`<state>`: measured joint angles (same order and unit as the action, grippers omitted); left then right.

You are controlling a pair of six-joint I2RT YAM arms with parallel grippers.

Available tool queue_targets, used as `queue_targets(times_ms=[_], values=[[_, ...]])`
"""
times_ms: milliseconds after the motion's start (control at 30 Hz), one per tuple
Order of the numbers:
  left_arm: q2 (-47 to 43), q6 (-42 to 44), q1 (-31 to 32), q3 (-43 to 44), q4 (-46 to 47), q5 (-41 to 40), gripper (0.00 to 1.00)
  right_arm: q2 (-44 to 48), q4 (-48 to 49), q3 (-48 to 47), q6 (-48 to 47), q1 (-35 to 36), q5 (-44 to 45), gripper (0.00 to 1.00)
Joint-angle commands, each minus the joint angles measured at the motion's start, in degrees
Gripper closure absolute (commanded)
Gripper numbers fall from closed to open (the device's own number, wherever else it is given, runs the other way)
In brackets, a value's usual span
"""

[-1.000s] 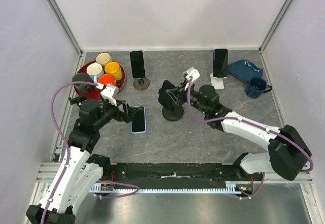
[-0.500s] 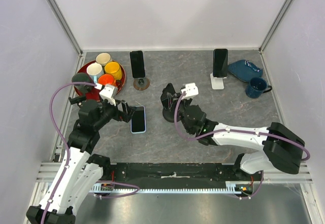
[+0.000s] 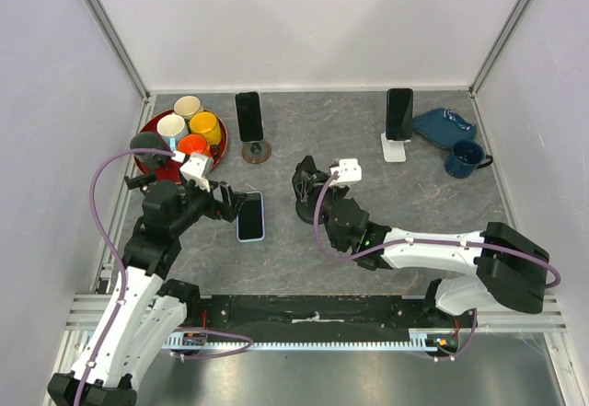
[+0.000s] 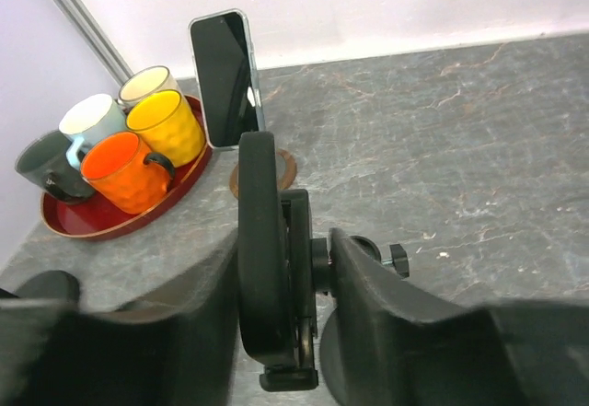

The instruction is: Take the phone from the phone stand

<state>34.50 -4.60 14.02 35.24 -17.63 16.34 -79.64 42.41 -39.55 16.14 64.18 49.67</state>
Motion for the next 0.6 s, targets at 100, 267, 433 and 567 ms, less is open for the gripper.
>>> queue_targets(times_ms=[100, 267, 433, 567], values=[[0.13, 0.64, 0.22, -0.09, 0.40, -0.52, 0.08, 4.84, -2.95, -2.55, 1.70, 0.15, -0.36, 0.26], [0.13, 0.65, 0.30, -0.09, 0.40, 0.01, 0.08, 9.05, -8.73, -4.13, 0.48, 0.15, -3.52, 0.07], [-0.05, 0.38, 0.30, -0.18, 1.54, 2.64, 0.07, 15.72, -17.26, -5.54, -0.77, -2.99, -14.19, 0.02], [0.65, -3.03, 0.83, 0.17, 3.73, 4.93, 0.06, 21.62, -24.91, -4.84, 1.96, -10.99, -29.75, 0.02]])
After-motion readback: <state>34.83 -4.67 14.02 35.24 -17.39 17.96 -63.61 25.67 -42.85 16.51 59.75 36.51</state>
